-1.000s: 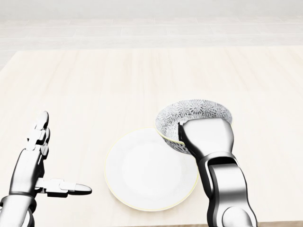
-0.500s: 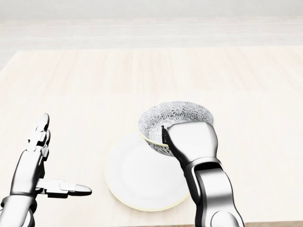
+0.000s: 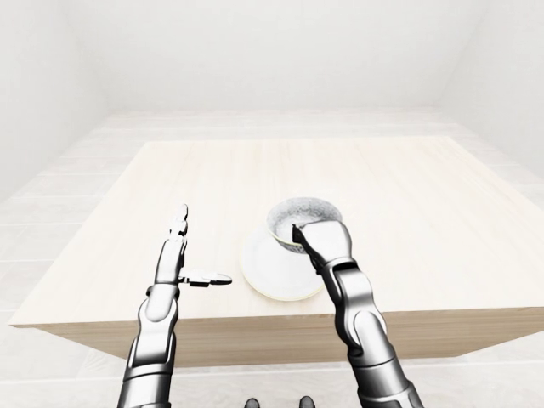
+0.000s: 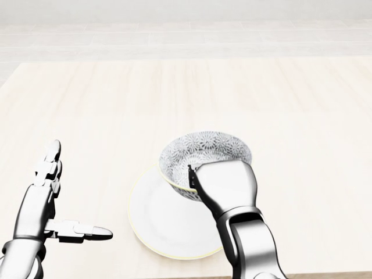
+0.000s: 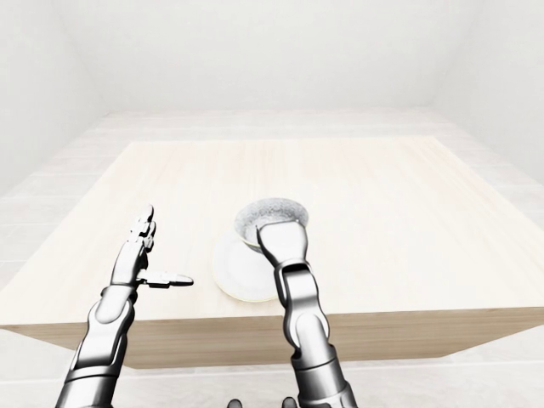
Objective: Put the bowl on the plate.
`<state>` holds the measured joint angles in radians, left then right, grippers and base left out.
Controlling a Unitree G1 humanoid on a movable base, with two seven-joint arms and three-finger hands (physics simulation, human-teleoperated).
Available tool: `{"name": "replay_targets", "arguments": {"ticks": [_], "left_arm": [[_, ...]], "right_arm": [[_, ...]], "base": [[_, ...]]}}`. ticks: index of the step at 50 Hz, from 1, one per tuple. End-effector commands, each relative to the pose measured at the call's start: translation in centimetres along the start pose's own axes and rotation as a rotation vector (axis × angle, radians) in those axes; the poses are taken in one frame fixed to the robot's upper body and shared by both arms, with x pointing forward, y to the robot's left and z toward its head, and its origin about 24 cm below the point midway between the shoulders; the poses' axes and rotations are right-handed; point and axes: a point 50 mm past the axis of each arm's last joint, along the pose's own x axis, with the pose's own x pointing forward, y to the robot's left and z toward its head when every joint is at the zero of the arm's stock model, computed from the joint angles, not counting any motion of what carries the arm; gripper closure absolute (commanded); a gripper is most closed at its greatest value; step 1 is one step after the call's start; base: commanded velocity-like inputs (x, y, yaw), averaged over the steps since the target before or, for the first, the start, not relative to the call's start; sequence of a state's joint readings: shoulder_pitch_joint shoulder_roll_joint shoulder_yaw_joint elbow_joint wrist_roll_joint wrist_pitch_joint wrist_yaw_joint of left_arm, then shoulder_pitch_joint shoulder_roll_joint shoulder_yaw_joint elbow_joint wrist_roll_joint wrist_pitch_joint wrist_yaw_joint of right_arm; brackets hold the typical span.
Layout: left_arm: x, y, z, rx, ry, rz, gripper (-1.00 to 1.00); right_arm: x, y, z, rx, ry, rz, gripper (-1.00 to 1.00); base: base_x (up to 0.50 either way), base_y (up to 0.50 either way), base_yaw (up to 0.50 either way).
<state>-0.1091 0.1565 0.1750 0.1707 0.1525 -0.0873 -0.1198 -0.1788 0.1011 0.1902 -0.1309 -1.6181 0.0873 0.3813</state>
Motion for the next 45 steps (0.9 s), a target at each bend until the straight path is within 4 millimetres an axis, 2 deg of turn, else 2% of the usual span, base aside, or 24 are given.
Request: {"name": "replay_targets", "arguments": {"ticks": [1,45], "left_arm": [[0.1,0.0,-0.1,0.001,0.005,-0.001,-1.00],[0.1,-0.1,0.0,0.002,-0.001,-0.001,-1.00]], "right_arm": [[-0.3,0.2,0.4,0.006,-0.012,-0.028,0.35],[-1.3,0.9,1.9,0.005,-0.052,-0.019,0.37]], "base": [[0.00,0.00,0.00],[0.00,0.00,0.00]]}}
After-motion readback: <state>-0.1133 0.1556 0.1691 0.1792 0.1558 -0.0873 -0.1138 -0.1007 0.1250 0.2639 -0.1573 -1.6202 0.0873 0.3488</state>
